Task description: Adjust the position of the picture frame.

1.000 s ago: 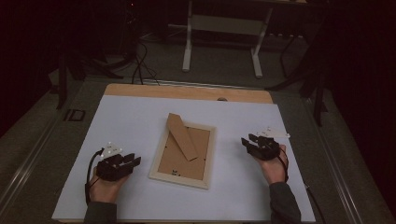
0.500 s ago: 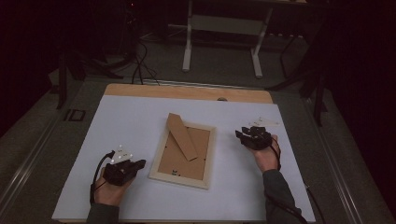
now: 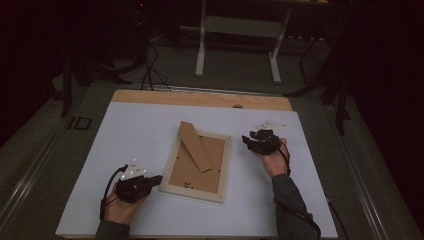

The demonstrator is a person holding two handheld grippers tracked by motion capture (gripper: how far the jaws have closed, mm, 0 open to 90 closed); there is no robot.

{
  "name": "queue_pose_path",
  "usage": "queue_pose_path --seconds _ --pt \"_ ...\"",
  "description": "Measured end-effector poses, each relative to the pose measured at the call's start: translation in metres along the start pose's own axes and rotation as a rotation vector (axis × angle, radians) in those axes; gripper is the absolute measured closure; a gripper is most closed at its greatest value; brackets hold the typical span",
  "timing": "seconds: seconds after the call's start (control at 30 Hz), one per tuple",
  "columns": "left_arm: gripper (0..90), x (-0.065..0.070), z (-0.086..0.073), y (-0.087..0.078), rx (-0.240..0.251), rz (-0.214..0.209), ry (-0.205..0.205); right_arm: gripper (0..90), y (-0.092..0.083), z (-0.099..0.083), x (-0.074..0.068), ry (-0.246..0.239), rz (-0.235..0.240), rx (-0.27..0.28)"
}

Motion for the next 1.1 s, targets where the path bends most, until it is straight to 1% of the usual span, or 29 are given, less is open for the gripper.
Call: queue_pose_path --seconds 0.03,0.17,0.3,0.47,0.57,0.7,0.8,0.83,0.87,0.9,0.93,1.0,1.1 --pt "90.0 0.001 -0.001 0.001 -0.003 0.000 0.010 58.4 0.002 0.001 -0.001 -0.001 0.001 -0.001" --pt "90.0 0.004 -0.002 0.004 -0.017 -0.016 0.020 58.0 0.007 0.006 -0.005 0.002 0.014 0.000" --pt "90.0 0.009 -0.004 0.006 -0.031 -0.021 0.050 58.3 0.012 0.011 -0.011 -0.010 0.018 -0.001" --pt "90.0 0.014 -0.007 0.009 -0.054 -0.031 0.069 59.0 0.019 0.016 -0.017 -0.019 0.026 -0.008" --pt "90.0 0.015 -0.008 0.009 -0.060 -0.029 0.078 59.0 0.024 0.018 -0.021 -0.018 0.033 -0.012" --pt "90.0 0.012 -0.010 0.010 -0.072 -0.014 0.072 60.4 0.031 0.018 -0.025 -0.022 0.037 -0.026" --pt "90.0 0.007 -0.011 0.009 -0.072 0.009 0.051 63.9 0.036 0.017 -0.026 -0.012 0.039 -0.040" --pt "90.0 0.004 -0.012 0.008 -0.073 0.015 0.042 66.5 0.037 0.017 -0.026 -0.010 0.036 -0.043" --pt "90.0 0.004 -0.012 0.008 -0.073 0.015 0.042 66.5 0.037 0.017 -0.026 -0.010 0.036 -0.043" --pt "90.0 0.001 -0.013 0.008 -0.071 0.019 0.030 69.8 0.039 0.016 -0.025 -0.005 0.031 -0.049" --pt "90.0 -0.002 -0.013 0.007 -0.074 0.027 0.025 74.7 0.041 0.014 -0.025 0.004 0.031 -0.055" --pt "90.0 -0.006 -0.015 0.007 -0.082 0.038 0.010 81.7 0.043 0.013 -0.026 0.024 0.036 -0.068" --pt "90.0 -0.011 -0.018 0.009 -0.105 0.048 -0.012 89.4 0.045 0.011 -0.028 0.024 0.032 -0.084"
Point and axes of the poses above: each handheld gripper's, and its own axes: y roughly forward along the jaws, z roughly out of its top, x roughly to its right, the point moved 6 cm from there along y, roughly forward along the jaws, and after that the axes turned 15 degrees about -x, right-handed, at the moved point
